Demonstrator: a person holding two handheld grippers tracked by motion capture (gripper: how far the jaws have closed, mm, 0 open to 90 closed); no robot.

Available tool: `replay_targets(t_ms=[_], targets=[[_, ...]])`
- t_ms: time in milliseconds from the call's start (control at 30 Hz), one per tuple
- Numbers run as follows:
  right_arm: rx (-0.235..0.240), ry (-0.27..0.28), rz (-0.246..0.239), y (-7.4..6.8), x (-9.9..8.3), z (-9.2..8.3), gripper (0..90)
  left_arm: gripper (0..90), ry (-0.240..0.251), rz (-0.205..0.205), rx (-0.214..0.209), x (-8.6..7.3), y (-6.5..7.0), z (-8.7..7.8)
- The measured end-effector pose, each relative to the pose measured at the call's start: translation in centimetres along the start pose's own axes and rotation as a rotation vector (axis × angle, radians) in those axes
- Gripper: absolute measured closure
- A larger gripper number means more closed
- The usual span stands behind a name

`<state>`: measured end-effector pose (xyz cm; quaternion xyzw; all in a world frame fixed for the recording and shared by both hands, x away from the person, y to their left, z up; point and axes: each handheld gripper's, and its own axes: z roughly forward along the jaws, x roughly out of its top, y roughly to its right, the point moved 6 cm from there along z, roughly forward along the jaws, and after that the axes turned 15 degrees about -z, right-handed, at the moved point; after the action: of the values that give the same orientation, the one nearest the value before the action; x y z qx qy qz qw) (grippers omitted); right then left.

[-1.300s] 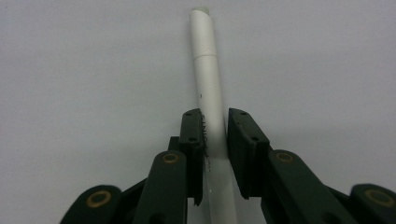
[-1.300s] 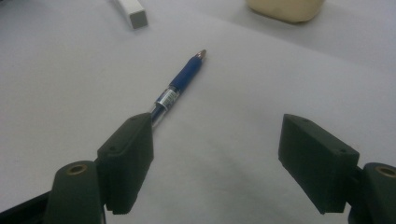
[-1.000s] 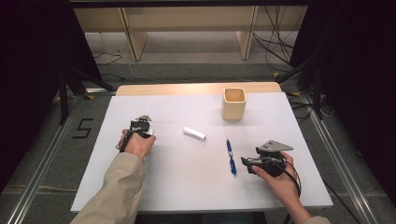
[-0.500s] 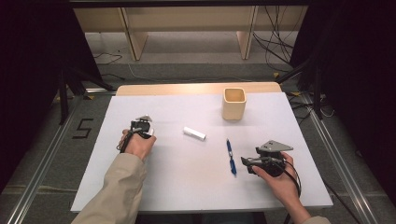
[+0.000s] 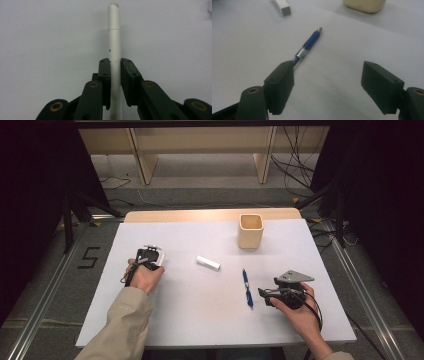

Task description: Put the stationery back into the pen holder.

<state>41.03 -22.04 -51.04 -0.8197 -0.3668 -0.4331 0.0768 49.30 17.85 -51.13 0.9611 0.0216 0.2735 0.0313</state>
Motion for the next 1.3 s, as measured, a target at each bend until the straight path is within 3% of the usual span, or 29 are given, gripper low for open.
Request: replay_targets(t_ms=[100, 233, 500, 833, 1100, 1300], targets=[[0.0, 0.001, 0.001, 0.0, 0.0, 0.0, 27.2, 78.6, 0.039, 0.01, -0.04, 0.1, 0.1, -0.6], [0.0, 0.001, -0.002, 0.0, 0.0, 0.0, 27.2, 78.6, 0.083, 0.027, -0.054, 0.2, 0.1, -1.3], [0.0, 0.001, 0.0, 0.0, 0.0, 0.0, 27.2, 78.6, 0.096, 0.043, -0.085, -0.1, 0.3, -1.6], [0.001, -0.001, -0.002, 0.0, 0.0, 0.0, 27.2, 78.6, 0.126, 0.093, -0.159, -0.2, 0.7, -2.0], [0.001, 0.0, -0.002, 0.0, 0.0, 0.0, 27.2, 78.6, 0.161, 0.119, -0.249, -0.2, 0.6, -2.9], [0.0, -0.001, -0.003, 0.0, 0.0, 0.1, 27.2, 78.6, 0.225, 0.143, -0.35, -0.2, -0.2, -3.2]])
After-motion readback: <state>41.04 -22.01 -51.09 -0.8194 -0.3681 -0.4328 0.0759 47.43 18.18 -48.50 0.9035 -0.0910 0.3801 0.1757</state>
